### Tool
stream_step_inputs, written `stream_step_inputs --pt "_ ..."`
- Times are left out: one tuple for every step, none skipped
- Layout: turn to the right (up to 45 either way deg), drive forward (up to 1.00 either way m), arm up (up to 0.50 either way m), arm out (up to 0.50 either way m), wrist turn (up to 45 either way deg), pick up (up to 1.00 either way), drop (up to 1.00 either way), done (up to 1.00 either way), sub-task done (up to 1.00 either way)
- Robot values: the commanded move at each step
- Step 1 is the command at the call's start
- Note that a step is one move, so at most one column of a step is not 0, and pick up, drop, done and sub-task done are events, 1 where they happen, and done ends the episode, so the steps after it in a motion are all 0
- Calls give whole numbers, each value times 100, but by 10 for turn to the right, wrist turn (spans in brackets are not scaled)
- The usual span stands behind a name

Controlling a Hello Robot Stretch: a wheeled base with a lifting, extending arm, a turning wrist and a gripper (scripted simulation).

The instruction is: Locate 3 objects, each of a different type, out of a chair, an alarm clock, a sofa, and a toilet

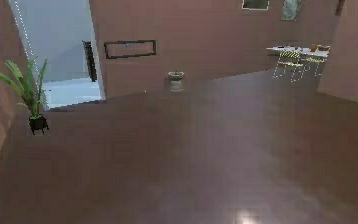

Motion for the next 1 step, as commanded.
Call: stream_step_inputs --pt "330 0 0 0 0 0 0 0 0"
